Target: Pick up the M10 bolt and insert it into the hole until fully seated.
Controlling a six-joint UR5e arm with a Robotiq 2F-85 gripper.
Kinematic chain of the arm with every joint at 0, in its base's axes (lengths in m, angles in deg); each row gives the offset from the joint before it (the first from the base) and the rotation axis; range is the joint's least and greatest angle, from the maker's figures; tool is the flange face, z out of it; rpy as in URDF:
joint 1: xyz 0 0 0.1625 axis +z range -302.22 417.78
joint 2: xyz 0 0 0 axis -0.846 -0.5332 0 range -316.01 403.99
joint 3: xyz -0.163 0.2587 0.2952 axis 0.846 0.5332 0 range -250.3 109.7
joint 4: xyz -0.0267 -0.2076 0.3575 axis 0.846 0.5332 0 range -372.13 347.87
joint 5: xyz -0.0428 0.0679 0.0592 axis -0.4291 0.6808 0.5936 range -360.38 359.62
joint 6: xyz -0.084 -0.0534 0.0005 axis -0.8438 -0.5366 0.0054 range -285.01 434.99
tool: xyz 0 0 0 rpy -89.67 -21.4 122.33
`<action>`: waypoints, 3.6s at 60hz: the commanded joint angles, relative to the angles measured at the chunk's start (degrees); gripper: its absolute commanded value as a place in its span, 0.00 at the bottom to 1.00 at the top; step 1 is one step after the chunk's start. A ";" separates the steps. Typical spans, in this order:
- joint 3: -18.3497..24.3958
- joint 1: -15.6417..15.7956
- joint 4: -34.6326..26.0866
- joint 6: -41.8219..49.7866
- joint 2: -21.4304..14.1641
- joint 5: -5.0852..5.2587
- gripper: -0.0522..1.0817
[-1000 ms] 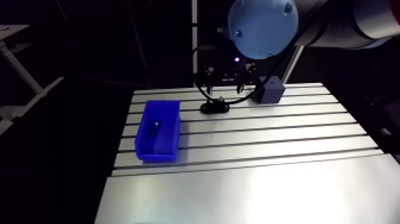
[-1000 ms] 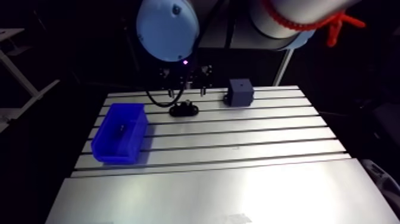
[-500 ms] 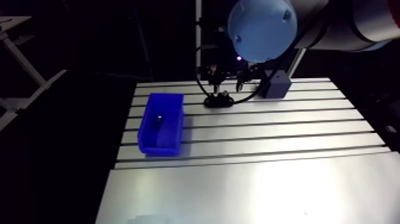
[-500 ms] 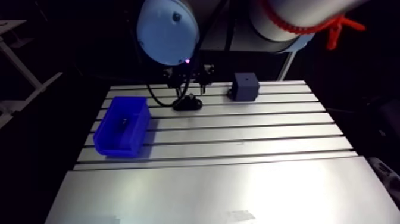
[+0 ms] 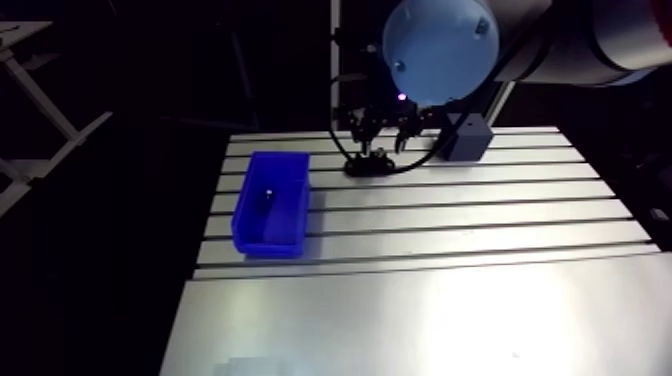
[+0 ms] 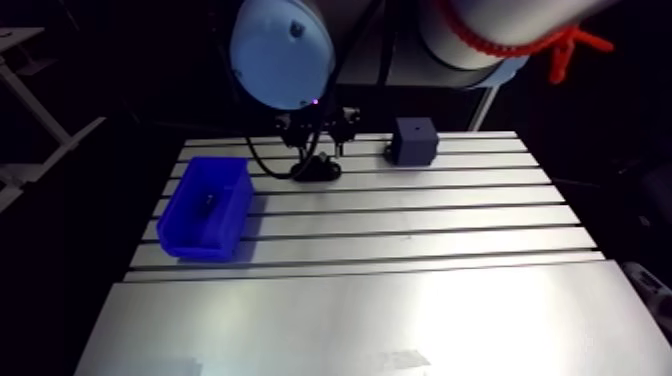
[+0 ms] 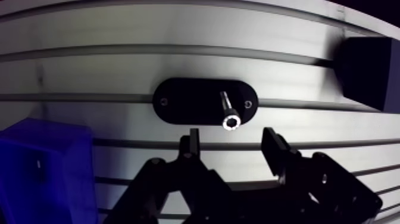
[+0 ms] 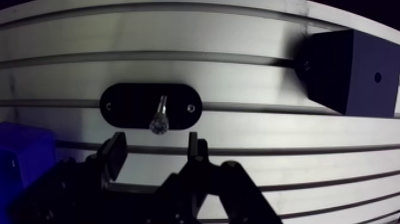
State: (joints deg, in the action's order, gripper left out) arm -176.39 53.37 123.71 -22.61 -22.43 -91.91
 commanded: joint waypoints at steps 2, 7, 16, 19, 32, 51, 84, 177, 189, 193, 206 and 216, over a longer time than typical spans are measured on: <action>-0.04 0.01 0.10 0.00 0.19 0.15 0.37; -0.04 0.01 0.26 0.00 0.36 0.16 0.37; -0.04 0.01 0.59 -0.08 0.71 0.16 0.37; -0.04 0.01 0.92 -0.09 0.73 0.16 0.37; -0.20 0.01 1.83 -0.26 1.08 0.25 0.37; -0.30 -0.08 2.64 -0.61 1.08 0.51 0.37; -0.21 -0.17 2.64 -0.79 1.51 0.34 0.38; 0.31 -0.26 2.65 -0.53 2.05 0.60 0.63; 0.24 -0.26 2.65 -0.62 2.04 0.69 0.67; 0.22 -0.26 2.65 -0.62 2.05 0.60 0.67; 0.05 -0.43 2.65 -0.79 1.96 0.68 0.69; 0.14 -0.51 2.65 -0.88 1.96 0.69 0.71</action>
State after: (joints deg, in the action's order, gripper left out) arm -176.25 52.99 126.36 -23.39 -20.44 -91.25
